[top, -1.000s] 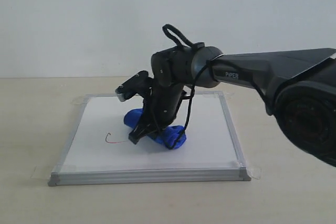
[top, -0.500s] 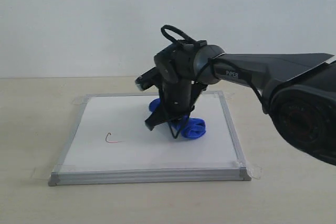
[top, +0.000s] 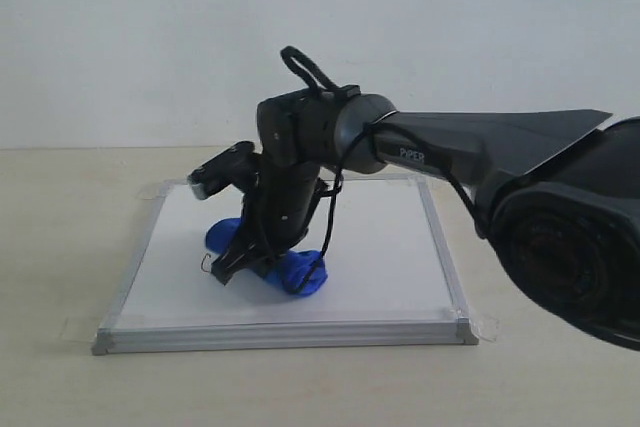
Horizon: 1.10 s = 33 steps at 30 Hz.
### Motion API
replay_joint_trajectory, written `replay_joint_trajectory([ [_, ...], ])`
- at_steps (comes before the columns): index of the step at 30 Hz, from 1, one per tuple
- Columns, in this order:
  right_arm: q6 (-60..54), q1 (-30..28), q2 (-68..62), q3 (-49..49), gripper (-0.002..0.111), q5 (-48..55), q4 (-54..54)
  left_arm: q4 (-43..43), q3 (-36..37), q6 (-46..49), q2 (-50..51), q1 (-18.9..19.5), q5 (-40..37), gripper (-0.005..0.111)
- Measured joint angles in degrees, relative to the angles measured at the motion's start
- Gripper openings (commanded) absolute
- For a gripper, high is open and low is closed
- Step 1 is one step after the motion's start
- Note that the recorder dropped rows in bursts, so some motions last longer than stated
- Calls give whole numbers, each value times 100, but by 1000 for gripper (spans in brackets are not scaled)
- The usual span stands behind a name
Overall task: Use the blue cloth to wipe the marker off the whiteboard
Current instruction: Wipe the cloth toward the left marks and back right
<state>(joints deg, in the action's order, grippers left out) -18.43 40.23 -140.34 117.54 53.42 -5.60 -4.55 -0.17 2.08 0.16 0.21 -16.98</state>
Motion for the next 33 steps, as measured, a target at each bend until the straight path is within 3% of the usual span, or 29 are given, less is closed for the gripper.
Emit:
replay_joint_trajectory([
  [5, -365, 100, 5, 0, 0, 96, -428, 0, 0, 0, 0, 0, 0, 4],
  [16, 1967, -490, -19, 2, 0, 56, 1569, 0, 0, 0, 0, 0, 0, 4],
  [19, 1706, -562, -28, 2, 0, -15, 1100, 0, 0, 0, 0, 0, 0, 4],
  [23, 278, -558, -28, 2, 0, -148, -332, 0, 0, 0, 0, 0, 0, 4],
  [27, -691, -214, -73, 2, 0, -226, -1642, 0, 0, 0, 0, 0, 0, 4],
  [30, -986, 47, -96, 12, 0, -215, -1895, 0, 0, 0, 0, 0, 0, 4],
  [33, -312, 4, -96, 46, 0, -300, -1255, 0, 0, 0, 0, 0, 0, 4],
])
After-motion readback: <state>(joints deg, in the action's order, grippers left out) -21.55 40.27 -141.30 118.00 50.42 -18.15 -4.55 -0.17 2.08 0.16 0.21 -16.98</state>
